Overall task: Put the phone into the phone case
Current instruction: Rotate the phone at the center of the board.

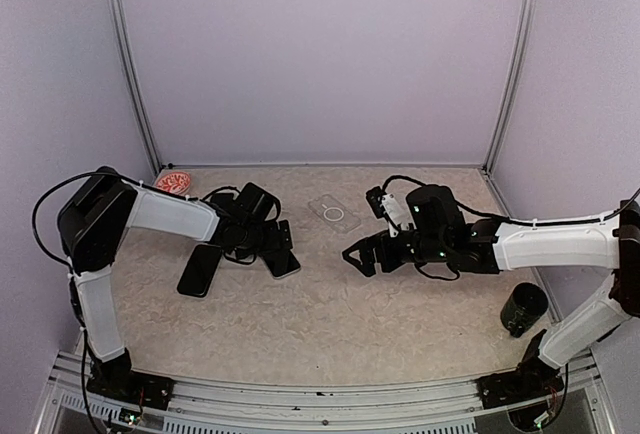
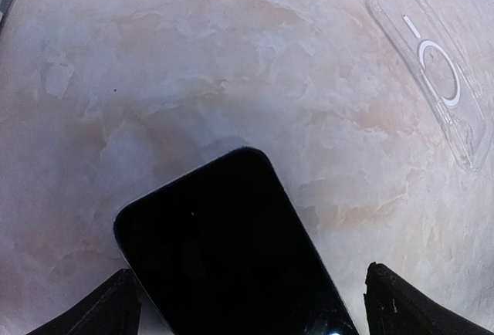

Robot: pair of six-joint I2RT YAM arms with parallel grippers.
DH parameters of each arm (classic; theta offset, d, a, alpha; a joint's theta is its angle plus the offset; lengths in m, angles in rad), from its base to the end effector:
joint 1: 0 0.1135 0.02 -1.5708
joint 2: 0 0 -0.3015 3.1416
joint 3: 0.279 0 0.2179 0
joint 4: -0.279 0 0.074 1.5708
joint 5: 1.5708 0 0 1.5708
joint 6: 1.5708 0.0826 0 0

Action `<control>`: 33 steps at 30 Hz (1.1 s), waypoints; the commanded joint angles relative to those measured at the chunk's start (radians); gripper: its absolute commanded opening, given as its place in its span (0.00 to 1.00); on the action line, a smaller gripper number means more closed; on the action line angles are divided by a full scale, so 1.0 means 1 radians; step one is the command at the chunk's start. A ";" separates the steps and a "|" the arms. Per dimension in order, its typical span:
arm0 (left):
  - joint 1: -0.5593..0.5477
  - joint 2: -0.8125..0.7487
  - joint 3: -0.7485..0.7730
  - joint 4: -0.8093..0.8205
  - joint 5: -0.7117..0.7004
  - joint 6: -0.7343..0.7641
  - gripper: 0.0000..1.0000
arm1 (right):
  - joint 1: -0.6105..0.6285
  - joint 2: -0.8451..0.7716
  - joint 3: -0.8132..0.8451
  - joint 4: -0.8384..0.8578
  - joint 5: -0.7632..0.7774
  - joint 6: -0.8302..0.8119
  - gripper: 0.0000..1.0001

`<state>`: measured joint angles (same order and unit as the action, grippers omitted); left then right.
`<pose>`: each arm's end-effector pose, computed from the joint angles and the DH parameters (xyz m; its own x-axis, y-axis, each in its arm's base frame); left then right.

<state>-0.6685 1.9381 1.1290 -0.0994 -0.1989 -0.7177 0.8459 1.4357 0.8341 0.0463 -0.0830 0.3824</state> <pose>0.3331 -0.2423 0.1625 -0.8031 -0.1872 -0.5657 -0.0211 0.9577 -0.2870 0.2063 0.2432 0.2608 -0.6201 -0.1392 -0.7721 -0.6050 0.7114 0.3576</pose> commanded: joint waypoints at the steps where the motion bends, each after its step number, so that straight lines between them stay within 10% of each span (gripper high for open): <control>1: -0.003 0.044 0.039 -0.007 -0.023 0.020 0.99 | -0.007 -0.019 -0.013 0.004 0.012 -0.004 1.00; 33: -0.102 0.147 0.130 0.147 0.311 0.160 0.99 | -0.016 -0.072 -0.040 0.011 0.052 -0.007 1.00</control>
<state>-0.7483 2.0495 1.2373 0.0345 0.0242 -0.5838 0.8398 1.4094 0.8165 0.0463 -0.0536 0.3820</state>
